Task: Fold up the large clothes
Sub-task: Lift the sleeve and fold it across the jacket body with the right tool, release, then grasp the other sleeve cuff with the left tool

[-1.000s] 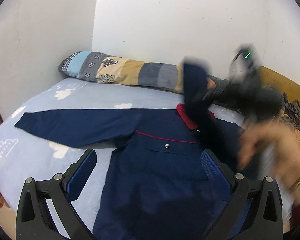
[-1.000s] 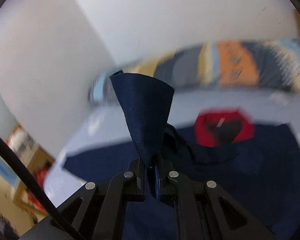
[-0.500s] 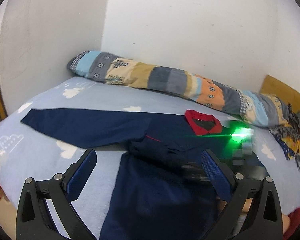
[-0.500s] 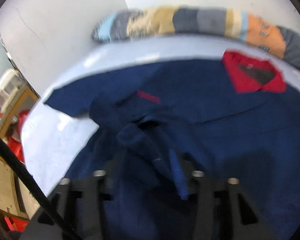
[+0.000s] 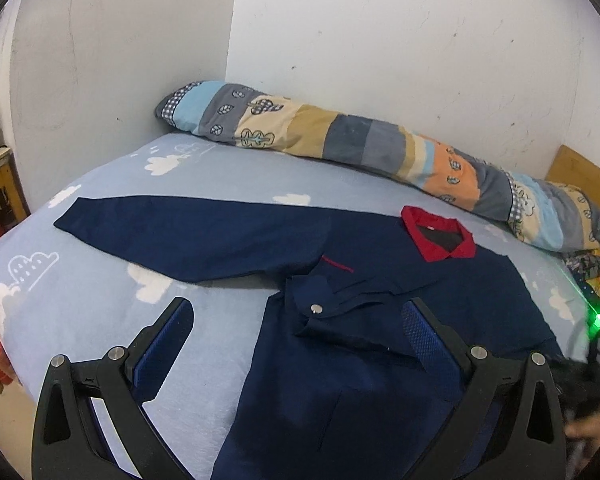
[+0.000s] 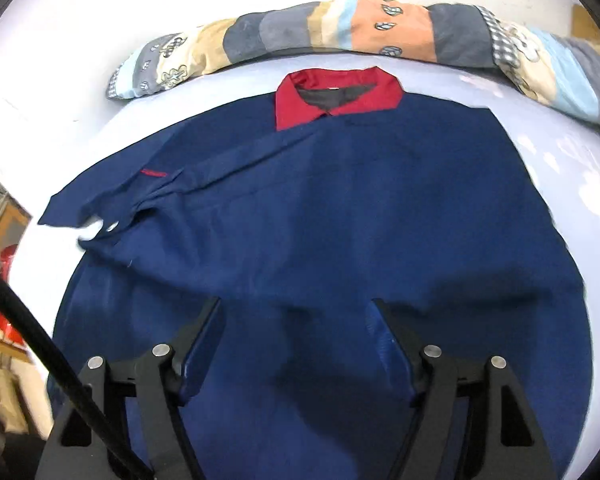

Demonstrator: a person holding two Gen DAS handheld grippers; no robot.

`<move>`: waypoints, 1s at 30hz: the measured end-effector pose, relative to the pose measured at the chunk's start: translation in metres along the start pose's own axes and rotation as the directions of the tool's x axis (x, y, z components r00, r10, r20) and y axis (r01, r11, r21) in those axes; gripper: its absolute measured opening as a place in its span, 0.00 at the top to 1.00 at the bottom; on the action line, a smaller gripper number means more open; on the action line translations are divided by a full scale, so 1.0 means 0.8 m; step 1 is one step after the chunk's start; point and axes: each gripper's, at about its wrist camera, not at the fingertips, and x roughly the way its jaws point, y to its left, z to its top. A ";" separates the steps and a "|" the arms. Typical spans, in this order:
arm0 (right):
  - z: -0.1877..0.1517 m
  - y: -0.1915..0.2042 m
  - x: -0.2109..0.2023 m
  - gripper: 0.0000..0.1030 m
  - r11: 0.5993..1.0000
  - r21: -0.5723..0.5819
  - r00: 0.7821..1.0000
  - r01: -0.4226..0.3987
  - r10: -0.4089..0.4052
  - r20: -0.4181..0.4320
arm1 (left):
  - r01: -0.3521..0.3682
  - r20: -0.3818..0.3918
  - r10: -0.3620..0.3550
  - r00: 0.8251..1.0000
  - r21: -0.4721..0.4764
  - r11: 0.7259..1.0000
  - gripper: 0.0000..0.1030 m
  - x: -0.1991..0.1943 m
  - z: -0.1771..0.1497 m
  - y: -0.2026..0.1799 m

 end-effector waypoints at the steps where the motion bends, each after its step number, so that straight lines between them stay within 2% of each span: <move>1: -0.016 -0.004 -0.006 0.25 1.000 0.009 1.000 0.010 -0.010 -0.018 | 0.006 -0.007 -0.006 1.000 -0.004 1.000 0.00 0.002 0.000 0.000; 4: -0.072 -0.017 -0.011 0.25 0.999 0.034 0.993 0.034 -0.030 -0.110 | 0.010 -0.007 -0.010 1.000 -0.007 1.000 0.00 0.001 -0.001 -0.002; 7: -0.130 -0.021 -0.034 0.25 0.999 0.023 0.991 0.036 -0.033 -0.129 | 0.017 -0.013 -0.018 1.000 -0.017 1.000 0.00 0.001 0.000 0.000; 9: -0.141 -0.008 -0.052 0.25 1.000 -0.005 0.988 0.013 -0.013 -0.156 | 0.030 -0.022 -0.031 0.999 -0.040 0.999 0.00 0.001 -0.001 0.001; 11: -0.124 -0.001 -0.085 0.26 0.999 -0.012 0.996 -0.048 0.046 -0.081 | 0.058 -0.032 -0.061 0.998 -0.064 0.996 0.00 -0.001 0.001 0.003; 13: -0.097 0.004 -0.118 0.25 0.998 -0.009 0.998 -0.055 0.056 0.012 | 0.076 -0.024 -0.079 0.997 -0.093 0.993 0.00 -0.006 0.005 0.012; 16: -0.053 0.009 -0.152 0.24 0.996 -0.014 0.988 -0.094 0.095 0.125 | 0.089 -0.005 -0.091 0.996 -0.141 0.986 0.00 -0.012 0.021 0.037; 18: -0.036 0.014 -0.158 0.24 0.995 -0.029 0.980 -0.095 0.099 0.170 | 0.095 -0.004 -0.098 0.995 -0.185 0.978 0.00 -0.010 0.032 0.068; 20: -0.030 0.020 -0.151 0.24 0.990 -0.056 0.970 -0.132 0.140 0.201 | 0.066 -0.028 -0.074 0.997 -0.234 0.970 0.00 0.002 0.043 0.111; 23: -0.031 0.037 -0.138 0.24 0.987 -0.088 0.974 -0.136 0.150 0.173 | -0.009 -0.080 -0.016 0.997 -0.300 0.954 0.00 0.032 0.049 0.192; 26: -0.038 0.047 -0.141 0.24 0.983 -0.136 0.973 -0.125 0.148 0.179 | -0.093 -0.143 0.039 0.989 -0.392 0.915 0.00 0.070 0.046 0.284; 28: -0.042 0.049 -0.140 0.24 0.980 -0.141 0.970 -0.140 0.164 0.178 | -0.126 -0.174 0.047 0.984 -0.476 0.870 0.00 0.095 0.042 0.345; 29: -0.042 0.049 -0.140 0.24 0.978 -0.142 0.969 -0.151 0.174 0.174 | -0.126 -0.178 0.035 0.983 -0.529 0.839 0.01 0.106 0.039 0.373; 30: -0.041 0.050 -0.138 0.24 0.976 -0.142 0.968 -0.163 0.186 0.165 | -0.136 -0.180 0.034 0.983 -0.595 0.792 0.02 0.118 0.036 0.407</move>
